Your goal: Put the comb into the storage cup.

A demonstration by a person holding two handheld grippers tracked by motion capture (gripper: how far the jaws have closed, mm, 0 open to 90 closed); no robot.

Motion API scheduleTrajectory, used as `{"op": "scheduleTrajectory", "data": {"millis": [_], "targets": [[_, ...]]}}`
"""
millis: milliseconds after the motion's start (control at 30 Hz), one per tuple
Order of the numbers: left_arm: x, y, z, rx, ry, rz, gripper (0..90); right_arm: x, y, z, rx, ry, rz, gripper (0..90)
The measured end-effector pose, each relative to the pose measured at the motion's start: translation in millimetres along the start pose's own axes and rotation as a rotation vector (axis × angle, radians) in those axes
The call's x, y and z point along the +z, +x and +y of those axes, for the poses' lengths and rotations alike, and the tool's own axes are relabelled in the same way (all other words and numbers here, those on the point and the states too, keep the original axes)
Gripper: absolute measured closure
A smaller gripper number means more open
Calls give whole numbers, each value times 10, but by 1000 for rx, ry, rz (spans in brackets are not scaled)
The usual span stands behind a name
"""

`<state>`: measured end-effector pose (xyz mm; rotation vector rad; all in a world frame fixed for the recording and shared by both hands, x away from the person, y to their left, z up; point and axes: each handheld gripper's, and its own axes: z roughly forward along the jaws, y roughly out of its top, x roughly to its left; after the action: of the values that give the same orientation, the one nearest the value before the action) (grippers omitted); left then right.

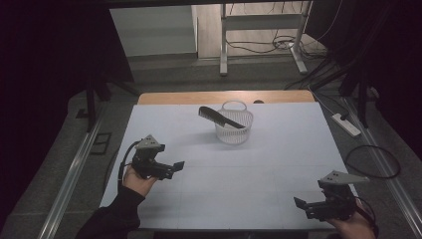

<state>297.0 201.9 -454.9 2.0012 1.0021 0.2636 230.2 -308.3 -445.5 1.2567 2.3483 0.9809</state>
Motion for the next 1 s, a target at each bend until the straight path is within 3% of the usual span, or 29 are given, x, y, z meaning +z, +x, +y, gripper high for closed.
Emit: {"op": "scheduleTrajectory", "data": {"millis": [500,1000], "targets": [[-124,-9,-83,-32,-24,-14,0,7,2,5,-3,2,0,0],[-233,-56,-176,-42,-28,2,0,6,5,9,-4,-1,-1,0]]}}
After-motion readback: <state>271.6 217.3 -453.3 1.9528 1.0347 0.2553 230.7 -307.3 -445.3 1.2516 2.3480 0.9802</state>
